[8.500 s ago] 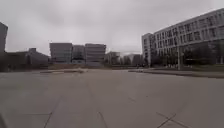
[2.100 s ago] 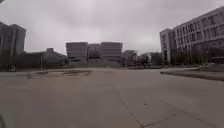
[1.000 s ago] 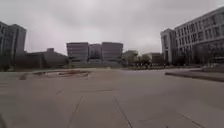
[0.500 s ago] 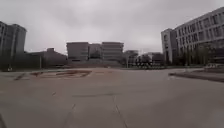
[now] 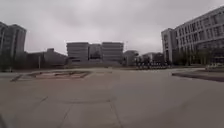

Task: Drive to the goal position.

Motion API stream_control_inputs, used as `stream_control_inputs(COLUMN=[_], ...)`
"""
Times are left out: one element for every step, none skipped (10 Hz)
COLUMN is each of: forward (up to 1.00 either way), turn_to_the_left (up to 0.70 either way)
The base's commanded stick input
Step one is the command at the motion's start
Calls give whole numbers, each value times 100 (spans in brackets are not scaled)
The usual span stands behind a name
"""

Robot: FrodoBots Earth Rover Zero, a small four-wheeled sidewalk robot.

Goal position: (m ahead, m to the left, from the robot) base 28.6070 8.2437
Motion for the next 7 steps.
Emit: stream_control_inputs(forward=[70, 70, 70, 70, 70, 70, 70], turn_to_the_left=[0, 0, 0, 0, 0, 0, 0])
